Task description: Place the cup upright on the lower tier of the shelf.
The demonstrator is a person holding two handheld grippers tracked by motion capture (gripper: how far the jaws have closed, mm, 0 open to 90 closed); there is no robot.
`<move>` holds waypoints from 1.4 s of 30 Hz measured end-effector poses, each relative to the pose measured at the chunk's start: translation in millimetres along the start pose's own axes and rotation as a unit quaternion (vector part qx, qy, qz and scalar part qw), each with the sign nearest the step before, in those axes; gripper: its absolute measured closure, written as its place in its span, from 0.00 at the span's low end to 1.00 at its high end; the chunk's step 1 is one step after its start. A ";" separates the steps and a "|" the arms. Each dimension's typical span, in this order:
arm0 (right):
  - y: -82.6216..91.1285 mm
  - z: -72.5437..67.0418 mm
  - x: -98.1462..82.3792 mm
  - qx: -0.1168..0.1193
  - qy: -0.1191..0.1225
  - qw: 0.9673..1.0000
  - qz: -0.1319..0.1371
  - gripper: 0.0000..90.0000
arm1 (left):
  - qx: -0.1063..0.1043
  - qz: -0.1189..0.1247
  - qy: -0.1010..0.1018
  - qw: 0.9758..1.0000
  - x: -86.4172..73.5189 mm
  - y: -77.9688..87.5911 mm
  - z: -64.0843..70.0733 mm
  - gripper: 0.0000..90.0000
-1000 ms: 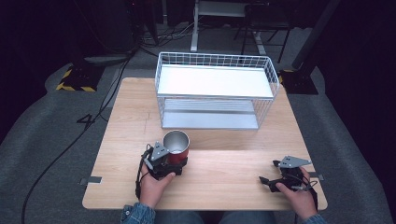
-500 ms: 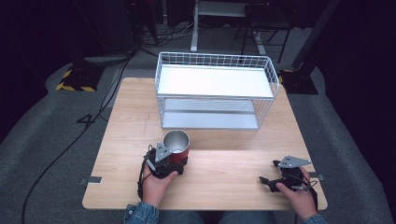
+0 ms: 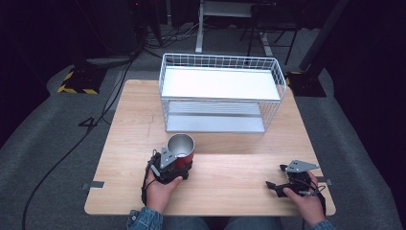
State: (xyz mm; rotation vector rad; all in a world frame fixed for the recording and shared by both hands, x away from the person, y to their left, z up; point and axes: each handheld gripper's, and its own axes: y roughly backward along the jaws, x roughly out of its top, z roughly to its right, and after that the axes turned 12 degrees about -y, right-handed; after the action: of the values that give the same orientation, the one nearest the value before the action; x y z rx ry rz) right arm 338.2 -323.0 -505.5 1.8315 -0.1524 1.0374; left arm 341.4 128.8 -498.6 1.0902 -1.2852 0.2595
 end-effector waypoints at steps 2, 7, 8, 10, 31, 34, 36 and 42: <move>0.0 -0.1 0.0 0.000 -0.001 1.000 0.000 0.07 | 0.002 0.000 -0.002 1.000 0.0 0.1 0.1 0.19; 0.0 -0.1 0.0 0.000 0.000 1.000 0.000 0.07 | 0.004 0.004 -0.005 1.000 -0.1 0.5 0.9 0.19; 0.0 -0.1 0.0 0.000 0.000 1.000 0.000 0.07 | 0.004 0.004 -0.005 1.000 -0.1 0.5 0.9 0.19; 0.0 0.0 0.0 -0.001 0.000 1.000 0.000 0.07 | -0.001 0.007 0.001 1.000 0.1 0.7 0.8 0.19; 0.1 -0.1 0.0 0.000 0.000 1.000 0.000 0.07 | -0.020 0.019 -0.023 0.999 44.8 9.4 -3.4 0.19; 0.0 -0.1 0.0 0.000 0.000 1.000 0.000 0.07 | -0.029 0.017 -0.021 0.999 50.6 7.4 -4.6 0.19; 0.0 0.0 0.0 0.000 0.000 1.000 0.000 0.07 | -0.035 0.016 -0.021 0.999 54.3 5.5 -5.9 0.19; 0.0 0.0 0.0 0.000 0.000 1.000 0.000 0.07 | -0.048 0.020 -0.023 0.998 67.8 -0.7 -8.8 0.19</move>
State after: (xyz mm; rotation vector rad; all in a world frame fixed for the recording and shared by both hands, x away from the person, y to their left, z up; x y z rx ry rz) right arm 338.2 -323.0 -505.6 1.8312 -0.1525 1.0378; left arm 369.9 108.3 -439.9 0.9942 -1.3486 0.2001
